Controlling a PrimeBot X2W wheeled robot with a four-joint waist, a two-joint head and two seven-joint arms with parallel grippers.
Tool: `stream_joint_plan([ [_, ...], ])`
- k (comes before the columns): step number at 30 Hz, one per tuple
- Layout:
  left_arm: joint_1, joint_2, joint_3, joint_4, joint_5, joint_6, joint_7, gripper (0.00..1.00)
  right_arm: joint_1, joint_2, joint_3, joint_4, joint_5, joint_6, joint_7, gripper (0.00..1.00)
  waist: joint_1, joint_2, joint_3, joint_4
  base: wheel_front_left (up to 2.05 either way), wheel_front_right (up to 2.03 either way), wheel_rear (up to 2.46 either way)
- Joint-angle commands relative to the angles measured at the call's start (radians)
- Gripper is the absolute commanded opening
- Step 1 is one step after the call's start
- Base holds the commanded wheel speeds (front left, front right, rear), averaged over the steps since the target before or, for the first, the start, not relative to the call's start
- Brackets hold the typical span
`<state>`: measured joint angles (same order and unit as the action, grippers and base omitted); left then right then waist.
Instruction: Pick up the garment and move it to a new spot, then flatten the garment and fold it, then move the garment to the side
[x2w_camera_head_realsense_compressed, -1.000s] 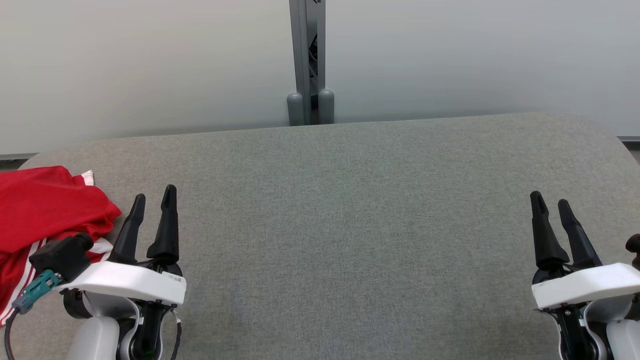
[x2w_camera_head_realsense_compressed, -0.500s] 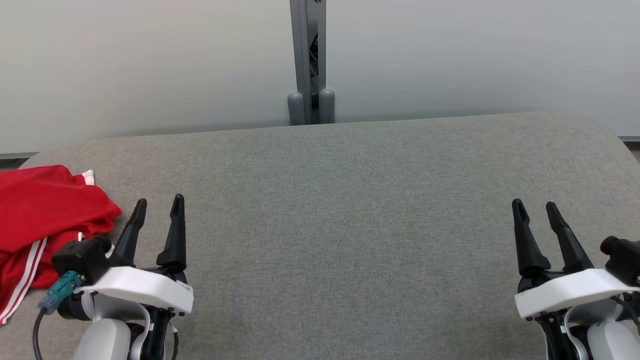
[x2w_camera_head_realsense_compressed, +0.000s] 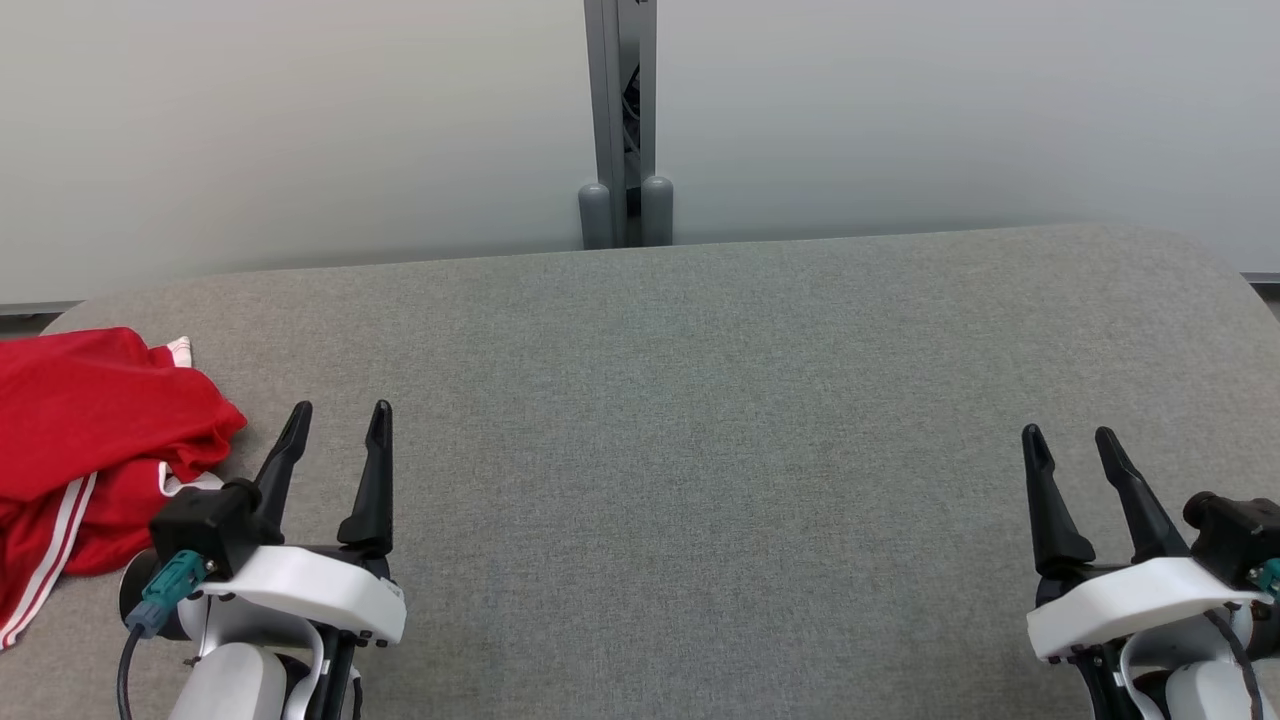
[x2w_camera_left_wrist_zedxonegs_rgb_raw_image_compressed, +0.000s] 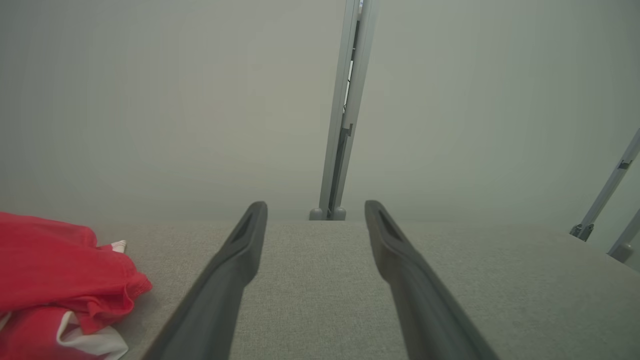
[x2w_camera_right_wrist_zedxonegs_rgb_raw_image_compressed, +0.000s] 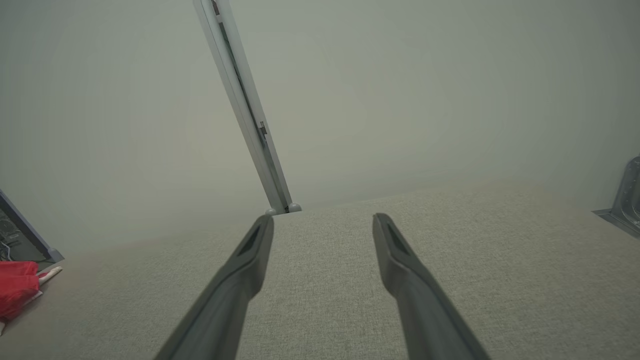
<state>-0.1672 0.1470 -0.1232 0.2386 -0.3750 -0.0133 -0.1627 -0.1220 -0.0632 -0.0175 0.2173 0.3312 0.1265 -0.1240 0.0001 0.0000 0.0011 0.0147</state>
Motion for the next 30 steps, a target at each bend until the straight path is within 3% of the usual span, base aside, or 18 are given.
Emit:
stream_joint_plan([
  [1,0.002,0.008,-0.007,-0.004,0.02,0.002,-0.011,1.0,0.0,-0.002,-0.004,0.002,-0.028,0.005,-0.01,1.0,0.0,0.0,0.0,0.0,0.0,0.0,0.0],
  [30,0.022,0.007,-0.046,0.023,0.132,0.03,-0.008,1.0,-0.013,0.008,0.016,0.035,-0.193,0.006,-0.059,1.0,-0.0001,0.0,0.006,0.002,0.0,0.0,0.0],
])
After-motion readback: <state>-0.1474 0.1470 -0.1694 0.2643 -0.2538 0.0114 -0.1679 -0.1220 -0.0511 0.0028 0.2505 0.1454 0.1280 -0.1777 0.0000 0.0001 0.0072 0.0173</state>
